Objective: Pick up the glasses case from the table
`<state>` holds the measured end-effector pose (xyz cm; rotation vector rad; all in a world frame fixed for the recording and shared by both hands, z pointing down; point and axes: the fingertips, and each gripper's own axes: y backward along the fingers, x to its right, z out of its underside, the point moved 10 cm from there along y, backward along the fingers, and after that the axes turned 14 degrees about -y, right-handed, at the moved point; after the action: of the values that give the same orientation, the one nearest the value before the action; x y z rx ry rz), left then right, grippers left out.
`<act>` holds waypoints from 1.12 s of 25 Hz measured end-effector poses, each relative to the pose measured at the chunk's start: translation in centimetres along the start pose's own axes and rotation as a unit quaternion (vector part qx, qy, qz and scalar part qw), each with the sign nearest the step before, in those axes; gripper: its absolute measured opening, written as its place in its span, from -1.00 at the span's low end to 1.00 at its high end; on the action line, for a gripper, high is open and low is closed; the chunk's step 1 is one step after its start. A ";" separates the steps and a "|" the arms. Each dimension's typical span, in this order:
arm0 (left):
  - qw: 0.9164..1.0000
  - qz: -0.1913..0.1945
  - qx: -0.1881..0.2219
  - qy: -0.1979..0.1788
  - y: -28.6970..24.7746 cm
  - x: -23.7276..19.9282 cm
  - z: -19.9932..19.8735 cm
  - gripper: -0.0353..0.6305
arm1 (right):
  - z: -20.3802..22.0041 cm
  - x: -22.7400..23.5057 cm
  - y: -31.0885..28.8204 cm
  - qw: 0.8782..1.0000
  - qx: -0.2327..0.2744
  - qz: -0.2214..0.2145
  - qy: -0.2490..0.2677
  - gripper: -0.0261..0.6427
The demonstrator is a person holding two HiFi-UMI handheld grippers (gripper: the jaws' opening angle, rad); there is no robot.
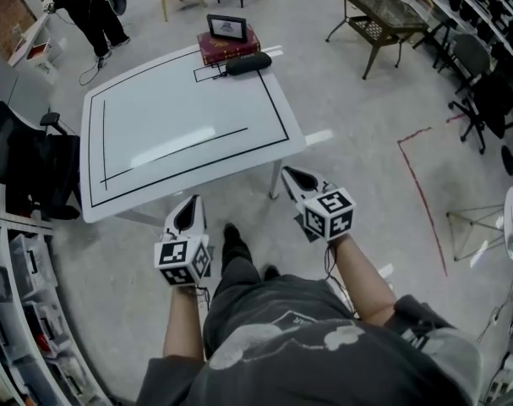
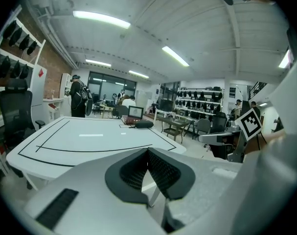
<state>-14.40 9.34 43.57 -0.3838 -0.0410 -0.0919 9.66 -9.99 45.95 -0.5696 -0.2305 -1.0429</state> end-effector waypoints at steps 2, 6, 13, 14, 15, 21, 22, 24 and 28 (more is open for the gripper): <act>1.000 0.006 0.000 -0.003 -1.9 -0.9 -0.2 -0.89 | -0.1 1.0 -0.8 1.000 -0.002 0.010 -0.003 -0.92; 1.000 0.027 0.001 -0.004 -6.8 -2.8 -1.0 -0.89 | -1.4 3.5 -2.8 0.999 -0.002 0.041 -0.009 -0.92; 0.997 0.069 0.014 -0.012 -16.5 -7.1 -4.3 -0.89 | -5.7 6.7 -8.5 0.997 0.004 0.080 -0.013 -0.92; 0.997 0.076 0.014 -0.012 -17.7 -7.7 -4.8 -0.89 | -6.4 7.0 -9.3 0.996 0.004 0.085 -0.015 -0.92; 0.996 0.083 0.014 -0.012 -18.9 -8.2 -5.3 -0.89 | -7.0 7.2 -10.0 0.996 0.003 0.088 -0.015 -0.92; 0.991 0.128 0.017 -0.031 -25.2 -10.5 -8.3 -0.89 | -10.1 8.9 -13.8 0.994 -0.001 0.111 -0.016 -0.92; 0.990 0.139 0.016 -0.034 -26.2 -10.7 -8.9 -0.89 | -10.5 9.2 -14.3 0.993 -0.001 0.114 -0.018 -0.92; 0.986 0.164 0.014 -0.038 -28.0 -11.3 -10.0 -0.89 | -11.4 9.6 -15.6 0.993 -0.001 0.119 -0.020 -0.92; 0.977 0.209 0.002 -0.051 -31.3 -11.9 -11.7 -0.88 | -12.7 10.3 -17.6 0.992 -0.001 0.127 -0.027 -0.92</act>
<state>-29.05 -23.03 43.67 -0.3865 -0.0602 0.3435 -1.50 -31.29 45.75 -0.6131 -0.1984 -0.7822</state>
